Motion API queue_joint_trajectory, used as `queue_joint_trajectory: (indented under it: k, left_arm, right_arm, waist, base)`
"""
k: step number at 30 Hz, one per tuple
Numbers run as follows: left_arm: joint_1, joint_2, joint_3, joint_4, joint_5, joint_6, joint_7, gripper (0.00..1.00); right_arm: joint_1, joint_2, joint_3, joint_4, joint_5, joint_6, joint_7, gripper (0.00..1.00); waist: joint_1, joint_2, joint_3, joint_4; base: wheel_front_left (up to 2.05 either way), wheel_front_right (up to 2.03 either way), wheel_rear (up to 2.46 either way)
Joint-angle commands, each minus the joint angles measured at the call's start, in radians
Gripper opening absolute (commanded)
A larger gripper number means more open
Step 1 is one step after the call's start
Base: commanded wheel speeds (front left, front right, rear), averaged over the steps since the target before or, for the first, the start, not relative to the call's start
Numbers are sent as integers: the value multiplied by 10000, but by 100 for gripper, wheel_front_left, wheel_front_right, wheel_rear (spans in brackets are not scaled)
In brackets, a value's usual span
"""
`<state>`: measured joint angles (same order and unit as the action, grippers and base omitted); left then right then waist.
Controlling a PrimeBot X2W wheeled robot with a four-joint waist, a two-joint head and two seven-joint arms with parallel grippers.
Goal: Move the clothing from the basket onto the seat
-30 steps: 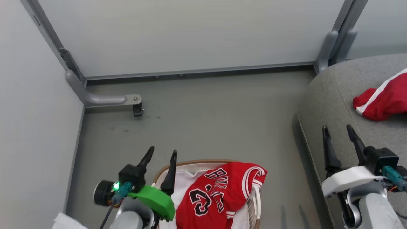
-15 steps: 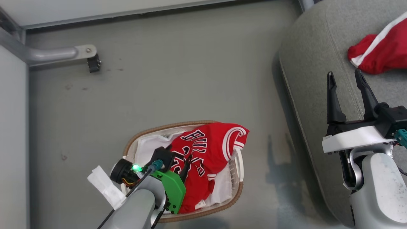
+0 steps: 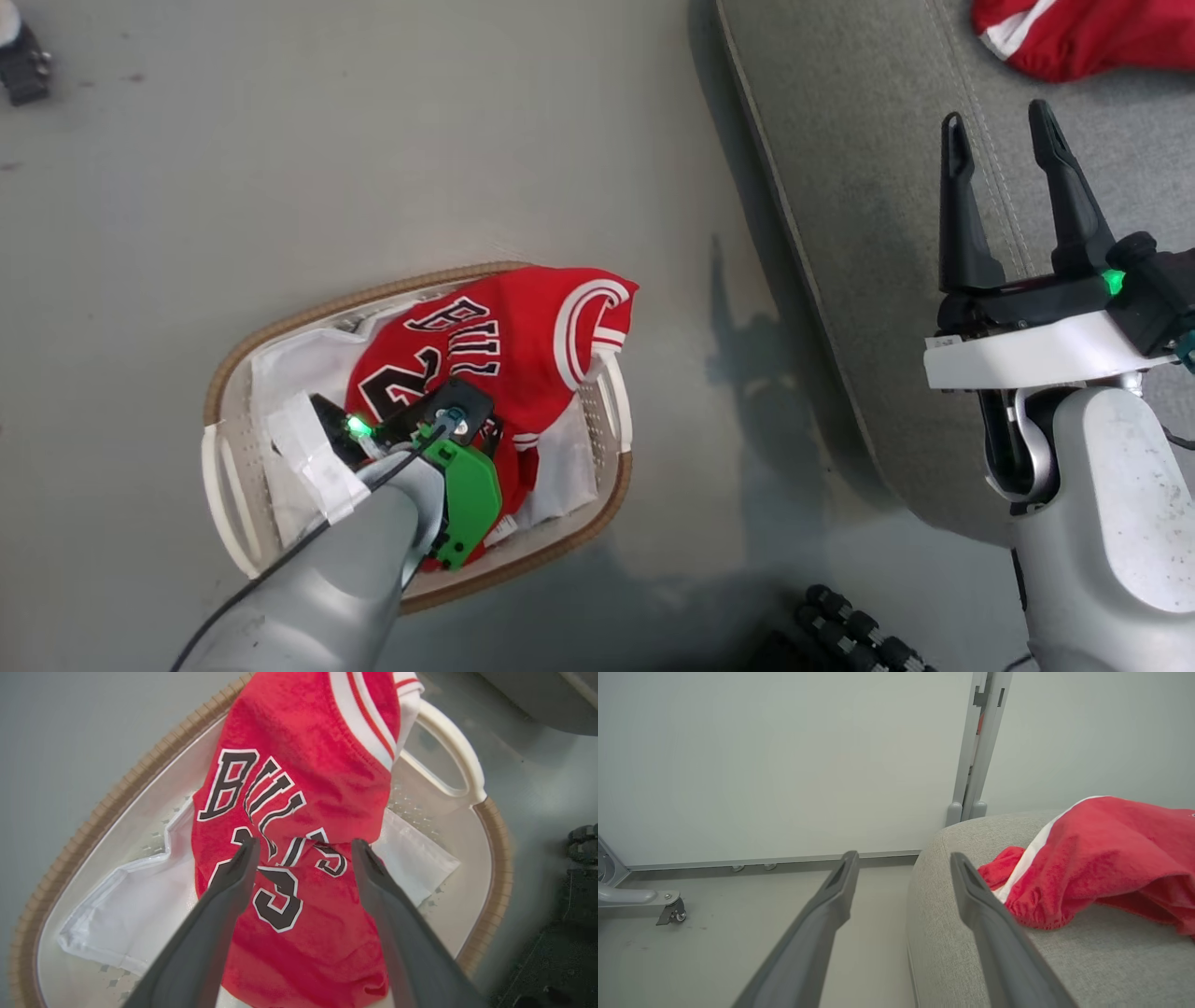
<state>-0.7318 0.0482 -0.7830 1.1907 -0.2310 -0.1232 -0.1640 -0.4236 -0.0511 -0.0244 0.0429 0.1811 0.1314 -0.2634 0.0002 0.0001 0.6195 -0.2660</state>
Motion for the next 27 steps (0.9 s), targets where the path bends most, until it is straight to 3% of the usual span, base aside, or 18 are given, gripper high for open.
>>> queue_joint_trajectory:
  k: [1,13,14,15,16,17,18,27]
  left_arm:
    - [-407,205,-149,179,225,37,59,100]
    - [-1417,671,-415,790,306,172,440,100]
    - [-1435,668,-417,814,271,165,464,82]
    - [-1462,662,-420,830,256,168,467,48]
    - [-1504,633,-401,844,206,169,444,20]
    - [-1526,605,-337,849,110,185,389,6]
    - [-1545,569,-260,850,45,225,296,0]
    - [-1124,296,-142,816,-393,138,-344,0]
  right_arm:
    - [-148,10,135,-96,-7,-14,-20,100]
    - [-221,4,763,-837,455,-14,-20,100]
    - [-213,4,761,-851,481,-14,-20,100]
    - [-193,4,749,-857,511,-14,-20,100]
    - [-163,4,745,-839,518,-14,-20,100]
    - [-157,4,741,-828,509,-14,-20,100]
    - [-162,4,735,-812,513,-14,-20,100]
    - [-143,-3,517,-507,91,-14,-20,100]
  waist:
    - [-2,-1,1320,-1081]
    - [-2,-1,2437,-1581]
    - [-2,-1,2467,-1599]
    - [-2,-1,2489,-1615]
    - [-2,-1,2517,-1638]
    - [-2,-1,2532,-1648]
    - [-2,-1,2538,-1654]
    - [-2,-1,1932,-1152]
  base:
    - [0,0,0]
    - [0,0,0]
    - [0,0,0]
    - [0,0,0]
    - [0,0,0]
    - [0,0,0]
    - [0,0,0]
    - [0,0,0]
